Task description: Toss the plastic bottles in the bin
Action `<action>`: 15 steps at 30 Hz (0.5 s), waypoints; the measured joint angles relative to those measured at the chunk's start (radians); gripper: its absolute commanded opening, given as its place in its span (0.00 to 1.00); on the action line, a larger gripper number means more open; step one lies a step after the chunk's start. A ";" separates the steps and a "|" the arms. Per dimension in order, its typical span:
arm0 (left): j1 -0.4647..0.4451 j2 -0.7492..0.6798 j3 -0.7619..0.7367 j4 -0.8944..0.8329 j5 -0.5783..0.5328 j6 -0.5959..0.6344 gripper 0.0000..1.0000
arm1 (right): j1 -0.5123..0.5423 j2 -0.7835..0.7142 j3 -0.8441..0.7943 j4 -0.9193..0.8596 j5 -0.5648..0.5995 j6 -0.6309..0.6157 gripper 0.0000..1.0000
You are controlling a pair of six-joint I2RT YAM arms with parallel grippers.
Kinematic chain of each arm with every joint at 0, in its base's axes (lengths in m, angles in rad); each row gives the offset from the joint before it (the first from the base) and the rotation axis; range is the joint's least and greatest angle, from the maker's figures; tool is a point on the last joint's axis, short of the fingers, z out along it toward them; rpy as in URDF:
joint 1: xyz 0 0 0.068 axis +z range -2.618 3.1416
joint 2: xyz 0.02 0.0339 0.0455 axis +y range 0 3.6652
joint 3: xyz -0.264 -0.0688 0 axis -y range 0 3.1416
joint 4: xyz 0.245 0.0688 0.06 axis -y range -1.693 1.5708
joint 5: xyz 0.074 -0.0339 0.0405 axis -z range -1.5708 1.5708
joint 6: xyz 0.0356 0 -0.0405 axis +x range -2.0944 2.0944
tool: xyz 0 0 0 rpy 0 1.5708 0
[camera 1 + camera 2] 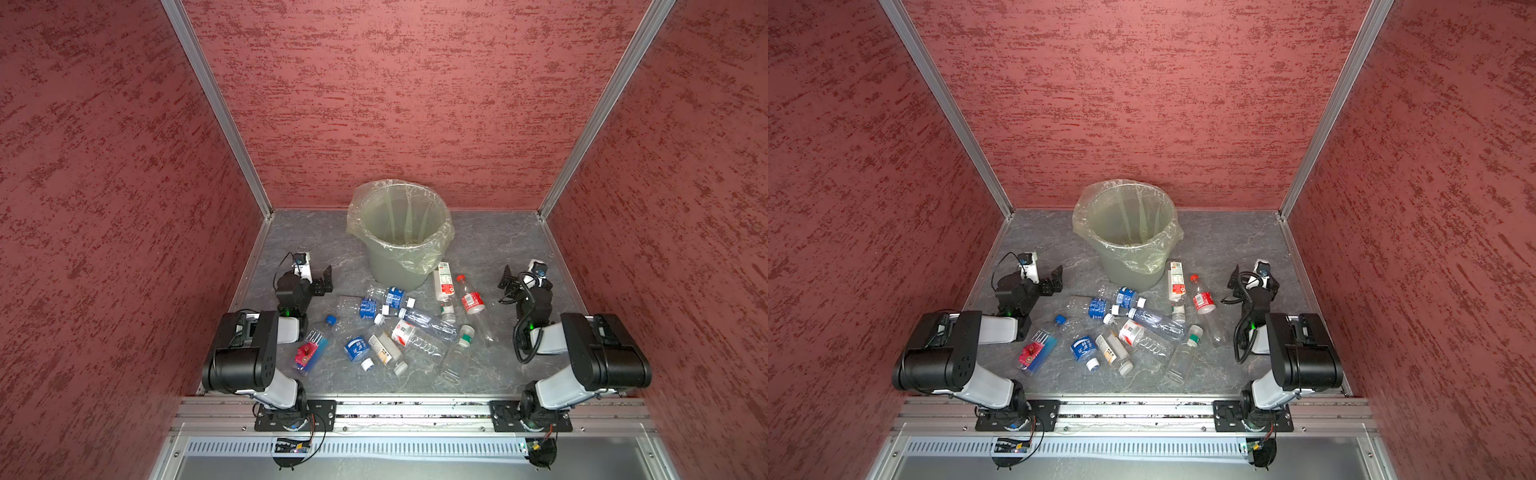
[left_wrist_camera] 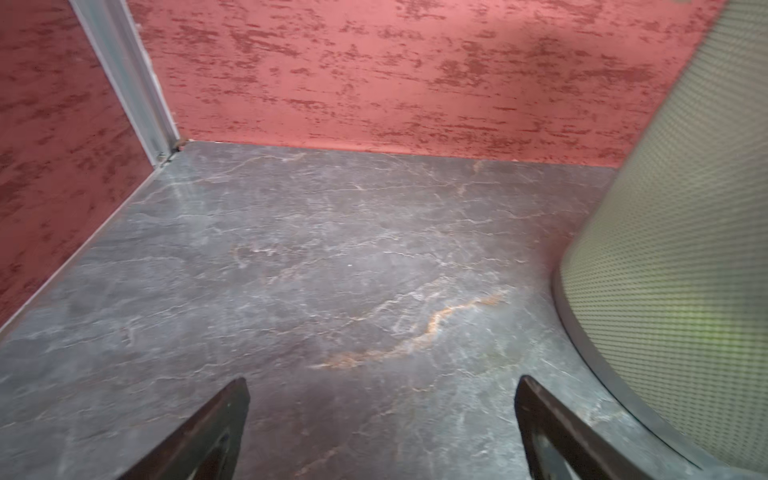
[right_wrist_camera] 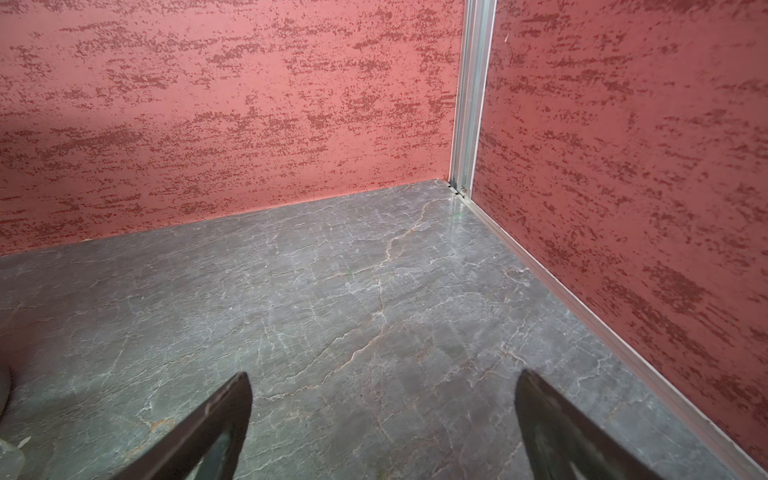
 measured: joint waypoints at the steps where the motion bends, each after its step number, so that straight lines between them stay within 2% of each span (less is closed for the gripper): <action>1: 0.002 0.000 0.000 0.000 0.005 -0.001 0.99 | 0.000 0.000 0.000 0.000 0.000 0.000 0.99; 15: 0.002 0.000 0.000 -0.005 0.026 -0.009 0.99 | 0.000 0.000 0.000 0.000 0.000 0.000 0.99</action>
